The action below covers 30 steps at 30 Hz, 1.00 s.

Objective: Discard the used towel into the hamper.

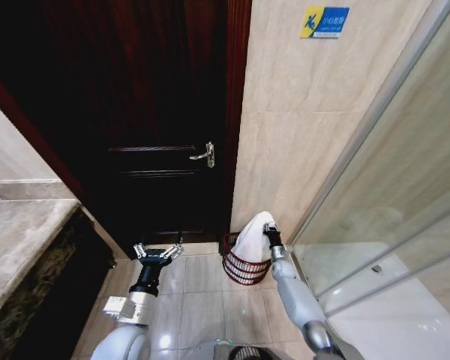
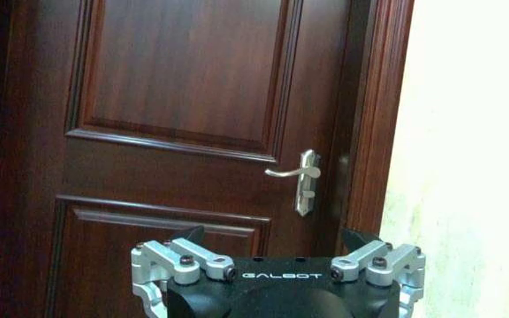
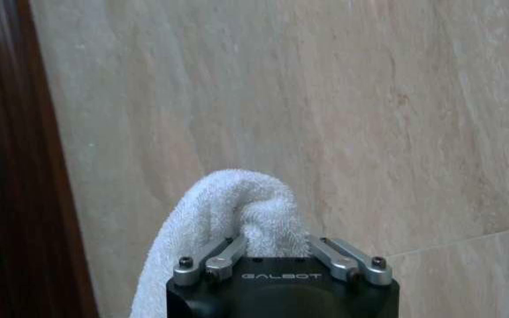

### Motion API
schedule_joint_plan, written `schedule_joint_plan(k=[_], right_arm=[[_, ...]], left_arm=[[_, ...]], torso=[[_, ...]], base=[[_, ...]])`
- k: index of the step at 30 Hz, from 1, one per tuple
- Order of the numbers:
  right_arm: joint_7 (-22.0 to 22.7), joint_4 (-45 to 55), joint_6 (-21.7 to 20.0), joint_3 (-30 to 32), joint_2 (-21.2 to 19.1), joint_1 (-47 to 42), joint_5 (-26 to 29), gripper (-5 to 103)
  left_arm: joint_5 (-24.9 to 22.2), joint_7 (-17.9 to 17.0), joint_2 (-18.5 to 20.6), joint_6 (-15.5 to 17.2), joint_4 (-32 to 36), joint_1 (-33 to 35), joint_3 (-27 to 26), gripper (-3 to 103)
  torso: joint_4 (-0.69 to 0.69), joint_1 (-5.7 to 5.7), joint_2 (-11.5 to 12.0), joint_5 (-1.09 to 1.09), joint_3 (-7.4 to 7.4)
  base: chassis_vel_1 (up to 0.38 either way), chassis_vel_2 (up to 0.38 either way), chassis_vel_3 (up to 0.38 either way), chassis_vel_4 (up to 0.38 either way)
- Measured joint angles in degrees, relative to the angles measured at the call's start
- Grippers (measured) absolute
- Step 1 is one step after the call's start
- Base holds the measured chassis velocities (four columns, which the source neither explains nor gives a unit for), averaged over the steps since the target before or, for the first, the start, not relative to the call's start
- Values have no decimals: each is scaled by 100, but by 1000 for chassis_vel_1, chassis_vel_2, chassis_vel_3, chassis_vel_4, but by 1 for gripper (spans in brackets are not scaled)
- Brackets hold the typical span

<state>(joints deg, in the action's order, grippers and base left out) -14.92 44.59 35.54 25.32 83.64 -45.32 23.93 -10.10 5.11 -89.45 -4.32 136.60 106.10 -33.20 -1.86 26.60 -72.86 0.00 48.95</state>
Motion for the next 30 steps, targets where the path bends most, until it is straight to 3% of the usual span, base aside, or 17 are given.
schedule_joint_plan(k=[5,10,14,15,19,25,30], right_arm=[[13,-314,-22,94,11,-86,-184,14],[1,-547,-294,125,17,-75,-224,14],[9,-574,-985,222,71,11,-480,14],[9,-574,-985,222,71,11,-480,14],[-2,-647,-1767,299,85,106,-717,14],[-105,-768,-2396,290,31,206,-755,14],[-96,-1112,-2600,401,18,417,-920,14]], left_arm=[[0,0,0,0,0,0,0,100],[0,0,0,0,0,0,0,100],[0,0,0,0,0,0,0,100],[0,0,0,0,0,0,0,100],[0,0,0,0,0,0,0,100],[0,0,0,0,0,0,0,100],[0,0,0,0,0,0,0,100]], torso=[[0,3,1,1,1],[1,-1,0,-1,0],[0,-2,0,0,0],[0,-2,0,0,0],[0,-1,0,-1,0],[0,-1,0,-1,0],[0,-1,0,-1,0]], base=[[-52,45,33,-54],[0,0,0,0],[0,0,0,0],[0,0,0,0],[0,0,0,0],[0,0,0,0],[0,0,0,0]])
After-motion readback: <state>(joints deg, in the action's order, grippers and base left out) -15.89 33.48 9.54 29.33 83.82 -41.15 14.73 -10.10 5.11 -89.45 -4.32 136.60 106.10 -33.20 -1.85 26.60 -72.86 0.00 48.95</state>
